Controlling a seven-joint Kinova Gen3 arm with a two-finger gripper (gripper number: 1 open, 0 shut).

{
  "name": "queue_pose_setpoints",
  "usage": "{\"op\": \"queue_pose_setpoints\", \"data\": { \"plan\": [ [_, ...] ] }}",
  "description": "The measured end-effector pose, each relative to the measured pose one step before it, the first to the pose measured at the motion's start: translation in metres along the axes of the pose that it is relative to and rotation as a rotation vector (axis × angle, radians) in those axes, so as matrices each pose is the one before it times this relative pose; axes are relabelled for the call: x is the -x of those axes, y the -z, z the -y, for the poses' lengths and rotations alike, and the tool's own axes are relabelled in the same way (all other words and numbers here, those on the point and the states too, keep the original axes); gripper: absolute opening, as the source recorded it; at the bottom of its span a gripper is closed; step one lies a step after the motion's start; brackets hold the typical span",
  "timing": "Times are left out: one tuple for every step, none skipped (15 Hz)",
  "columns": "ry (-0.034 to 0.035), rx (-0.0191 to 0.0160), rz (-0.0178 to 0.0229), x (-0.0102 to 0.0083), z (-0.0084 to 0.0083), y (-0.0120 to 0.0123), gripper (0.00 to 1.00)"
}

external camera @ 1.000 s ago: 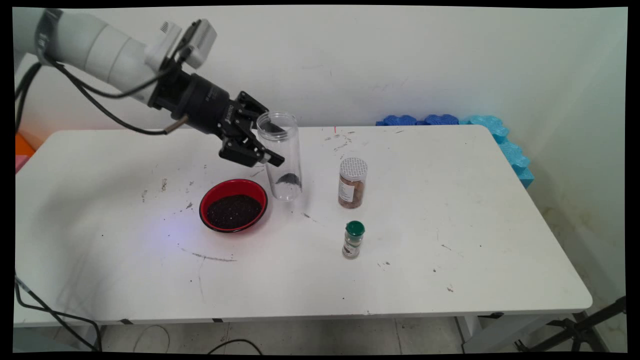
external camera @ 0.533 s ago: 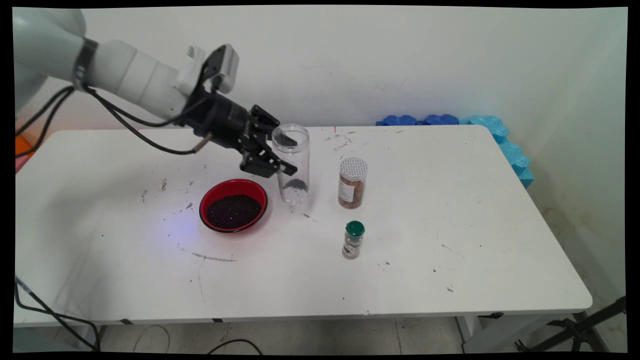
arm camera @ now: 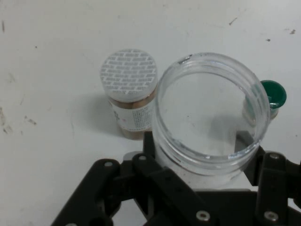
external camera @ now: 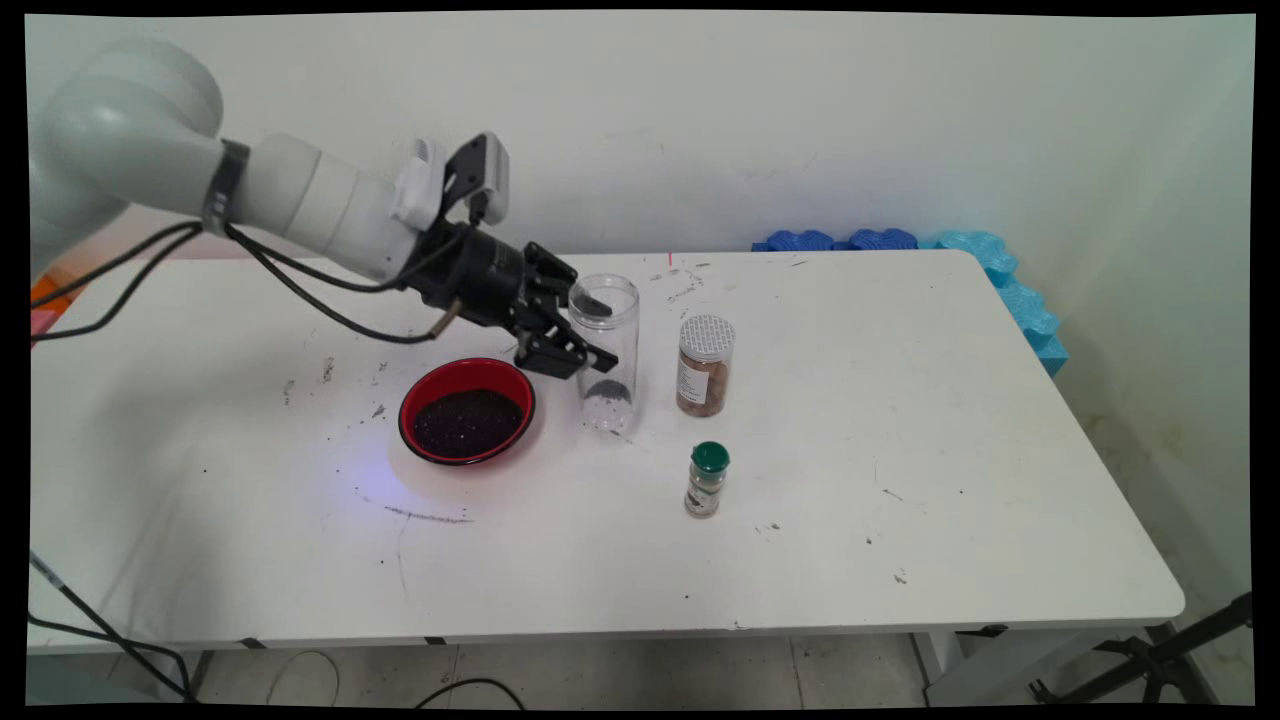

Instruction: Place the picked object on the table

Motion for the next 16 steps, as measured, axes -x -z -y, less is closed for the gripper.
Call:
{"op": "queue_pose_setpoints", "data": {
  "plan": [
    [0.00894,-0.00203,0.00019,0.00273,-0.00128,-0.00445,0.00],
    [0.00648,-0.00114,0.00011,0.00233,-0.00100,-0.00366,0.00],
    [0.00751,-0.00131,-0.00001,0.00254,-0.00096,-0.00417,0.00],
    [0.00685,-0.00105,0.00000,0.00234,-0.00083,-0.00406,0.00],
    [0.00558,-0.00137,-0.00002,0.00194,-0.00054,-0.00325,0.00],
    [0.00537,-0.00085,0.00043,0.00226,-0.00055,-0.00345,0.00],
    [0.00458,-0.00039,0.00037,0.00216,-0.00049,-0.00315,0.00],
    [0.00375,-0.00044,0.00033,0.00205,-0.00037,-0.00289,0.00],
    [0.00274,-0.00034,0.00025,0.00170,-0.00016,-0.00229,0.00],
    [0.00300,0.00002,0.00034,0.00189,-0.00016,-0.00248,0.00],
    [0.00226,-0.00025,0.00029,0.00161,-0.00005,-0.00191,0.00],
    [0.00207,0.00014,0.00029,0.00177,-0.00022,-0.00199,0.00],
    [0.00174,0.00006,0.00020,0.00156,-0.00015,-0.00188,0.00],
    [0.00165,0.00002,-0.00022,0.00131,-0.00013,-0.00175,0.00],
    [0.00117,0.00032,-0.00033,0.00093,-0.00018,-0.00139,0.00],
    [0.00143,0.00020,-0.00026,0.00099,-0.00016,-0.00143,0.00]
  ]
}}
